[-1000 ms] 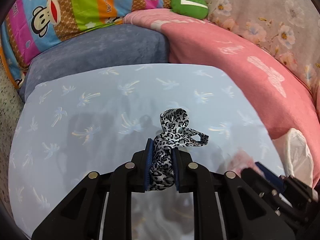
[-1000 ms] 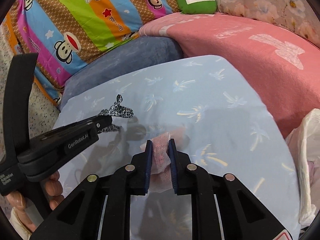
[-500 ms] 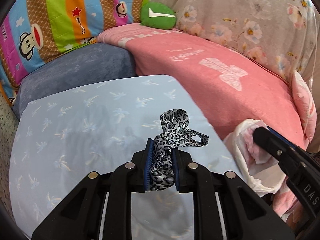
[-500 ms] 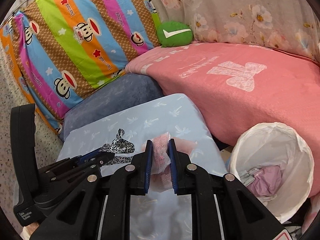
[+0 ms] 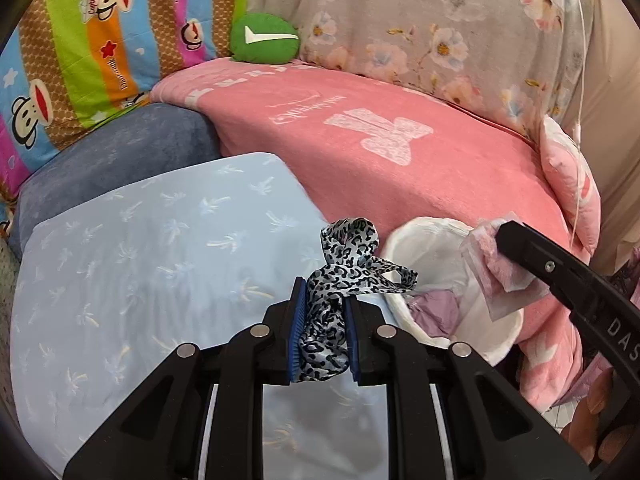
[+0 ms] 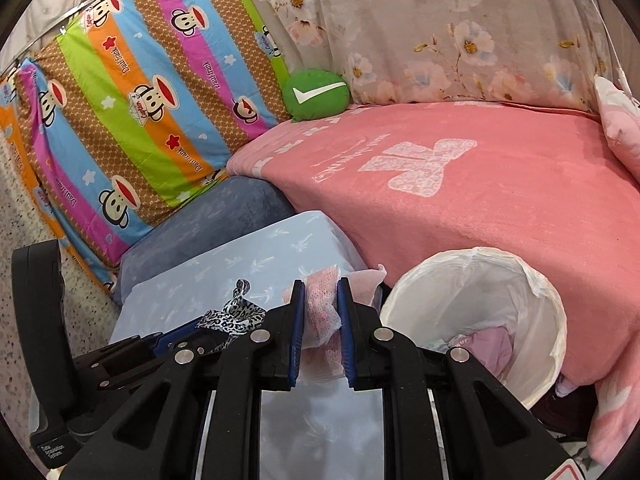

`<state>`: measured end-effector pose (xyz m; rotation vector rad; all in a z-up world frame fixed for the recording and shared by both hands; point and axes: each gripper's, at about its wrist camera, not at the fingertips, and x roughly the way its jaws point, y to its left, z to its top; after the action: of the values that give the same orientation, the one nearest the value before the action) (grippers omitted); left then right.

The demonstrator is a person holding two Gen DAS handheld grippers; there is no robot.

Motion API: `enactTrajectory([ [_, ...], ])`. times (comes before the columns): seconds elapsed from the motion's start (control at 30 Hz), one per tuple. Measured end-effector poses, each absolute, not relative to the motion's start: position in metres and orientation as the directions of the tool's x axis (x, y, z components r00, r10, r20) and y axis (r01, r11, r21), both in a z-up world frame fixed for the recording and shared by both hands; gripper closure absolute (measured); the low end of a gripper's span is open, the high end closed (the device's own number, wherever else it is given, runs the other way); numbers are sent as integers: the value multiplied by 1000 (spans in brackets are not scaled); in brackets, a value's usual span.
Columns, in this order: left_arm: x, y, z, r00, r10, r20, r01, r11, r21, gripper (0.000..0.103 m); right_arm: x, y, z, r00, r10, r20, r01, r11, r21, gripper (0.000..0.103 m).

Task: Collect trash
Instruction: 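Carry the leopard scrunchie and pink sock into the white bin and release both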

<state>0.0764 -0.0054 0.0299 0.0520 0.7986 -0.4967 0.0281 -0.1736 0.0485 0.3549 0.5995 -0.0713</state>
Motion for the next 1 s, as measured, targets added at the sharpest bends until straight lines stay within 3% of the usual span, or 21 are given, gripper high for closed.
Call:
enactTrajectory([
  [1.0,47,-122,32,467,-484,-740,605,786,-132,84,-8,-275,64,807,-32,-589,271,907,322,88],
])
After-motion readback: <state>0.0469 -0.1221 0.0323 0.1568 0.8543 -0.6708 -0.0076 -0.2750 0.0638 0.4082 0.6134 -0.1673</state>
